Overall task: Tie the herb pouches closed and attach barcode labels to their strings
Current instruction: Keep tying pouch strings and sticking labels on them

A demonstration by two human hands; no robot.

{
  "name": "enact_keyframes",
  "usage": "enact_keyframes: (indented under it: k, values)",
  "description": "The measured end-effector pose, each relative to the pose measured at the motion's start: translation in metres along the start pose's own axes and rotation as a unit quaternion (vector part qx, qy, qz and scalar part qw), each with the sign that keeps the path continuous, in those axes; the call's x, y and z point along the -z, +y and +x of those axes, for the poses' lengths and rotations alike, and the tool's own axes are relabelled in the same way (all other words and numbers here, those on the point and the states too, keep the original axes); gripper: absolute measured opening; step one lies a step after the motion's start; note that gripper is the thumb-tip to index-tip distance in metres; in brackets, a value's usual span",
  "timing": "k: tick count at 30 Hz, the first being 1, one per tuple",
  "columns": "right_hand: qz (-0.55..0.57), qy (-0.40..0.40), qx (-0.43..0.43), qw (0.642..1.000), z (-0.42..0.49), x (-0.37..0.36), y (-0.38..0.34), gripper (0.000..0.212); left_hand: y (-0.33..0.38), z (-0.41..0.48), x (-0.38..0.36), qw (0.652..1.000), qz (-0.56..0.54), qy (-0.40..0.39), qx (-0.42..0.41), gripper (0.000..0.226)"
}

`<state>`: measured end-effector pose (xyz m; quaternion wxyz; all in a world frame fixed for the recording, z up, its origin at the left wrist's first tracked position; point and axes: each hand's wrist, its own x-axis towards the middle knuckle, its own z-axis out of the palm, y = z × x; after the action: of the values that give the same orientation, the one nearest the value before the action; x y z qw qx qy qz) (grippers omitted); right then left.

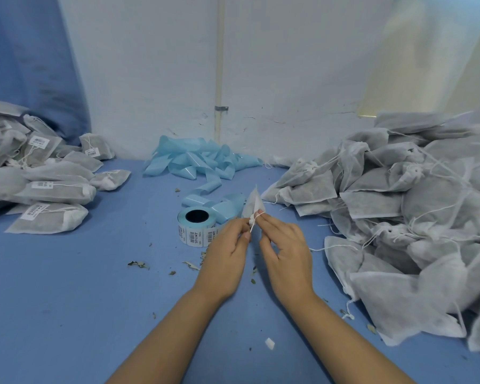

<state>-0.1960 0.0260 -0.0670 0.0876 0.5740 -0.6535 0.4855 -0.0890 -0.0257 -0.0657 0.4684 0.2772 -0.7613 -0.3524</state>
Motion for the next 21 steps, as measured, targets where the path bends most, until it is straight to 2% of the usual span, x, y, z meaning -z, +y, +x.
enact_keyframes:
  k: [7,12,16,21]
  values:
    - [0.006,0.04,0.017,0.999,-0.0004,-0.0008,0.0016,0.027,0.0016,0.0015,0.0025,1.0,0.001,-0.027,0.007,0.01]
    - [0.083,0.037,-0.027,0.995,0.001,0.0,0.0033,0.02,0.0007,0.0014,0.0028,0.997,-0.037,-0.035,0.051,0.016]
    - [0.142,0.057,-0.086,0.984,0.0026,0.0015,0.0035,0.041,-0.0018,0.0018,0.0026,0.993,-0.049,-0.066,0.086,0.015]
    - [0.185,0.061,-0.119,0.974,0.0038,0.0018,0.0035,0.041,-0.0013,0.0018,0.0029,0.989,-0.043,-0.097,0.101,0.021]
